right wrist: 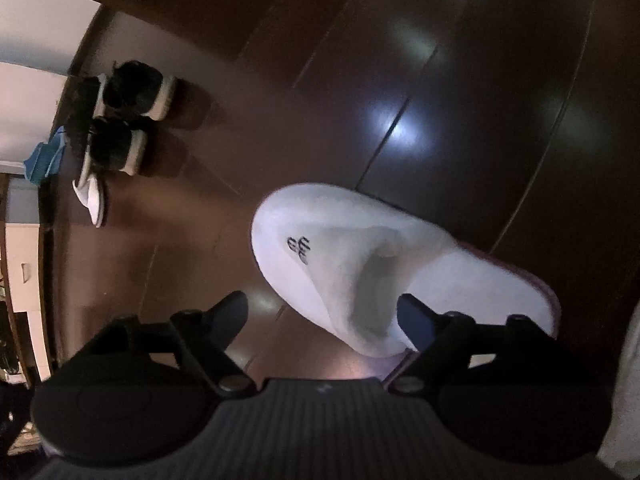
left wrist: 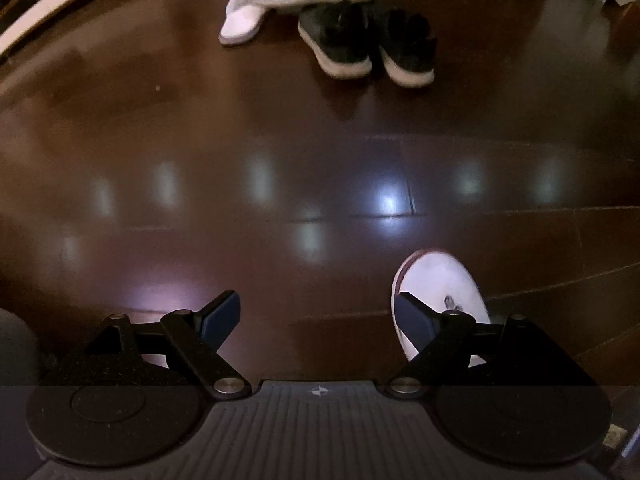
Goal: Organize scattered shoes
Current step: 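Grasp the second white slipper with the right gripper while the left holds its slipper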
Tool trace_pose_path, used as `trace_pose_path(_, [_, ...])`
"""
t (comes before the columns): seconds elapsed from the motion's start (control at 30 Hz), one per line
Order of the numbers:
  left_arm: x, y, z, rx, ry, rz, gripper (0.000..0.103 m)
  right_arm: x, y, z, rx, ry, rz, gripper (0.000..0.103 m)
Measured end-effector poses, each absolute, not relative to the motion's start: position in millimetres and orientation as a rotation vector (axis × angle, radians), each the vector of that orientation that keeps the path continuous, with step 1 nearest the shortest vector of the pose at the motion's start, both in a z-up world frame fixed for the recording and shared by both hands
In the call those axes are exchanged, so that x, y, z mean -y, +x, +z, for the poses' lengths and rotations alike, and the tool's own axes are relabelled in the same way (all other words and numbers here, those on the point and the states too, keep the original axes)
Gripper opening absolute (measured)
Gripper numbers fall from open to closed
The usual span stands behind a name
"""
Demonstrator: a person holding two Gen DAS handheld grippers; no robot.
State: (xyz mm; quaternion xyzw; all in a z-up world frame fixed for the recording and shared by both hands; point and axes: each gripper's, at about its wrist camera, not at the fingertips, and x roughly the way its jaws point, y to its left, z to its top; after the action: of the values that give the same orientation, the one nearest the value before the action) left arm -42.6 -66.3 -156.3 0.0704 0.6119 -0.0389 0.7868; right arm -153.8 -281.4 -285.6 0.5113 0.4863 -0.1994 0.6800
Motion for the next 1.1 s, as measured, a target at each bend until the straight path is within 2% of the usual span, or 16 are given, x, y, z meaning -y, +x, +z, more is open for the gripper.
trace_pose_path(0.13, [57,-45,-170,-1.383,0.154,-0.057,0.089,277,-155,-299,-1.11,1.15,-0.462,0.075])
trace_pose_path(0.43, [58,-50,-168,-1.403,0.157,-0.08,0.089,277,-144,-310,-1.105,1.186,-0.496,0.056])
trace_pose_path(0.5, [60,-48,-169,-1.403,0.156,-0.09,0.089,278,-140,-311,-1.117,1.159,-0.492,0.044])
trace_pose_path(0.53, [61,-48,-170,-1.405,0.157,-0.093,0.09,279,-138,-312,-1.127,1.14,-0.482,0.033])
trace_pose_path(0.57, [61,-49,-169,-1.409,0.156,-0.094,0.09,279,-137,-313,-1.137,1.121,-0.471,0.017])
trace_pose_path(0.6, [60,-50,-169,-1.414,0.153,-0.095,0.09,279,-137,-314,-1.139,1.119,-0.469,0.008])
trace_pose_path(0.77, [56,-50,-171,-1.436,0.138,-0.083,0.09,283,-138,-315,-1.177,1.007,-0.428,0.01])
trace_pose_path(1.1, [58,-45,-172,-1.431,0.126,-0.08,0.09,282,-128,-288,-1.258,0.608,-0.229,0.01])
